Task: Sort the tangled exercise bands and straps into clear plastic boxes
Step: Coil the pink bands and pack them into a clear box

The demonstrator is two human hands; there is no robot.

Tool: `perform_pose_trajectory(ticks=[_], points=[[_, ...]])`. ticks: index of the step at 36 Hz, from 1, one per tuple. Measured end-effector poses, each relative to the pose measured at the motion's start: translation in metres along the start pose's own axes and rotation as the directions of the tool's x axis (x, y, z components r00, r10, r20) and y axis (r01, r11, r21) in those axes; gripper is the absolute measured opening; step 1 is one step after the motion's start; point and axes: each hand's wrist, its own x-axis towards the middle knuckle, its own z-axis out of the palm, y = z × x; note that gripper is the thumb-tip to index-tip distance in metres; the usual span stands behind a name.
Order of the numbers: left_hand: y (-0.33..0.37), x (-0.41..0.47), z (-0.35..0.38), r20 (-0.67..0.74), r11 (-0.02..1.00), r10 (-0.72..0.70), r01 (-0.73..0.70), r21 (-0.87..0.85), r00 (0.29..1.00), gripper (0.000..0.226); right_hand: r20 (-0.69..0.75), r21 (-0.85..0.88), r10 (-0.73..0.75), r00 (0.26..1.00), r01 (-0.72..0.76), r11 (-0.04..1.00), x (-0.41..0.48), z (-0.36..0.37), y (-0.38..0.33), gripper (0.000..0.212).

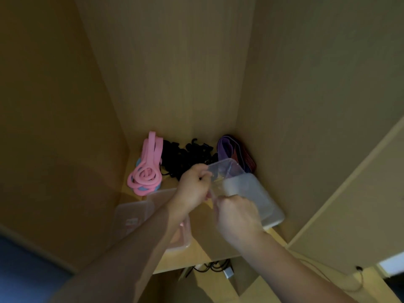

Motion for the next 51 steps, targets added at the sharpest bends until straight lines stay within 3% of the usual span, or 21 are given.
perform_pose_trajectory(ticks=[4,7,8,11,13,18,21,25,27,31,35,38,42,46,51], points=[[-0.004,-0.004,-0.016,-0.021,0.998,-0.057,0.057,-0.007,0.998,0.029,-0.171,0.194,-0.065,0.983,0.099,0.976,0.000,0.000,0.007,0.044],[-0.015,-0.003,-0.032,0.002,0.994,-0.077,0.077,0.073,0.997,0.032,-0.226,0.285,-0.063,0.972,0.128,0.950,0.006,-0.001,0.028,0.014],[-0.018,-0.003,-0.036,0.011,0.992,-0.080,0.079,0.098,0.997,0.033,-0.207,0.288,-0.033,0.978,0.093,0.953,0.010,0.001,0.034,0.008],[-0.027,-0.007,-0.036,0.032,0.983,-0.089,0.083,0.161,0.995,0.029,0.041,0.266,0.037,0.998,-0.046,0.963,0.019,0.009,0.045,0.035],[-0.029,-0.009,-0.030,0.027,0.980,-0.088,0.082,0.180,0.996,0.028,0.177,0.242,0.028,0.984,-0.071,0.968,0.021,0.019,0.046,0.039],[-0.040,-0.004,-0.019,0.034,0.967,-0.089,0.078,0.243,0.995,0.034,0.295,0.343,0.053,0.954,-0.157,0.926,0.019,0.047,0.054,0.032],[-0.048,0.000,-0.019,0.074,0.913,-0.070,0.035,0.407,0.995,0.034,0.299,0.346,0.072,0.952,-0.179,0.921,0.018,0.052,0.055,0.032],[-0.048,0.001,-0.021,0.097,0.729,0.028,-0.087,0.679,0.995,0.043,0.228,0.203,-0.017,0.973,-0.030,0.979,0.020,0.048,0.055,0.027],[-0.049,0.002,-0.021,0.123,0.647,0.053,-0.128,0.752,0.991,0.029,0.228,0.142,-0.072,0.971,0.040,0.989,0.020,0.047,0.055,0.020],[-0.051,0.005,-0.019,0.156,0.529,0.095,-0.183,0.828,0.983,0.024,0.279,0.061,-0.129,0.952,0.116,0.991,0.021,0.056,0.059,0.020],[-0.058,0.012,-0.017,0.164,0.527,0.120,-0.203,0.826,0.979,0.018,0.272,0.061,-0.144,0.951,0.133,0.989,0.023,0.063,0.061,0.021],[-0.070,0.020,-0.014,0.148,0.488,0.120,-0.189,0.852,0.982,0.028,0.276,0.059,-0.138,0.951,0.127,0.990,0.024,0.066,0.064,0.019],[-0.077,0.022,-0.015,0.101,0.549,0.172,-0.180,0.816,0.980,0.033,0.244,0.089,-0.130,0.961,0.111,0.990,0.025,0.066,0.064,0.019],[-0.079,0.018,-0.028,0.091,0.566,0.262,-0.230,0.792,0.961,0.035,0.193,0.092,-0.227,0.955,0.213,0.973,0.023,0.069,0.062,0.018],[-0.083,0.012,-0.055,0.039,0.580,0.283,-0.203,0.789,0.958,0.031,0.345,0.047,-0.333,0.877,0.338,0.940,0.031,0.069,0.048,0.038]])
